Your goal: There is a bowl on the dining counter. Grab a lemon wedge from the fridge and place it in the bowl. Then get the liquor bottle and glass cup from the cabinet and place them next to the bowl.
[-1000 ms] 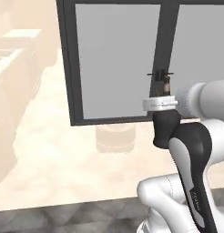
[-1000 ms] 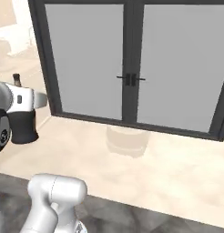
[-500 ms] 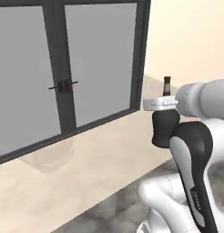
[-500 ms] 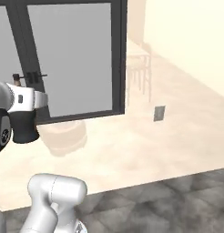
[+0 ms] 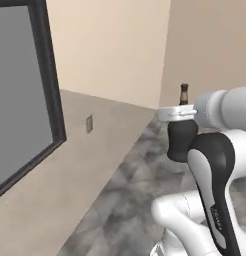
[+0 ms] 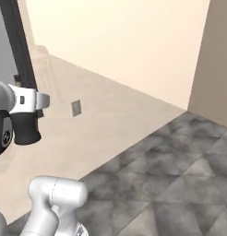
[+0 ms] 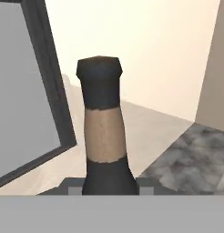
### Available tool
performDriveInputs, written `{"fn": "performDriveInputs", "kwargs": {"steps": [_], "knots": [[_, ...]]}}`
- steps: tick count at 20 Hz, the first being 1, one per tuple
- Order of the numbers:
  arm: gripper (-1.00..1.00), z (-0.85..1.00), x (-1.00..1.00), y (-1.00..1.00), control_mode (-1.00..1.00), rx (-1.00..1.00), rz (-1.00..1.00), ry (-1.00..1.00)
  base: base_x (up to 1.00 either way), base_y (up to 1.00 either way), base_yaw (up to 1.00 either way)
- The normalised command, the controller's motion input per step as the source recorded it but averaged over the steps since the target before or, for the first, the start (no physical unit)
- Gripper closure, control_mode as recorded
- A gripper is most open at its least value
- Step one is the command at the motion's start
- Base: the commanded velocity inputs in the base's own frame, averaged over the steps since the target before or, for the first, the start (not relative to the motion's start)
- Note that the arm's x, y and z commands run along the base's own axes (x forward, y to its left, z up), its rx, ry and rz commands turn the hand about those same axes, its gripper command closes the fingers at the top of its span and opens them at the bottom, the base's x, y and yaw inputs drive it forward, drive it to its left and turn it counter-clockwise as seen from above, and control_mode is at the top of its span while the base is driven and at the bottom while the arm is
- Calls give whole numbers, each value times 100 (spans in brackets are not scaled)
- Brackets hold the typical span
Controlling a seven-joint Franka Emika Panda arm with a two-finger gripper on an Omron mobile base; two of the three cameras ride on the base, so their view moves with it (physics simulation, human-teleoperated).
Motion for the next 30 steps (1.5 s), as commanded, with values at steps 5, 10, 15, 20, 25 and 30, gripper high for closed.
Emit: {"fn": "performDriveInputs", "kwargs": {"steps": [5, 10, 15, 20, 25, 30], "knots": [[100, 0, 0, 0, 100, 0, 0, 0, 29, -6, -73], [100, 0, 0, 0, 100, 0, 0, 0, 56, 0, -65], [100, 0, 0, 0, 100, 0, 0, 0, 79, 1, -57], [100, 0, 0, 0, 100, 0, 0, 0, 100, 35, -42], [100, 0, 0, 0, 100, 0, 0, 0, 100, 50, -34], [100, 0, 0, 0, 100, 0, 0, 0, 100, 44, -34]]}}
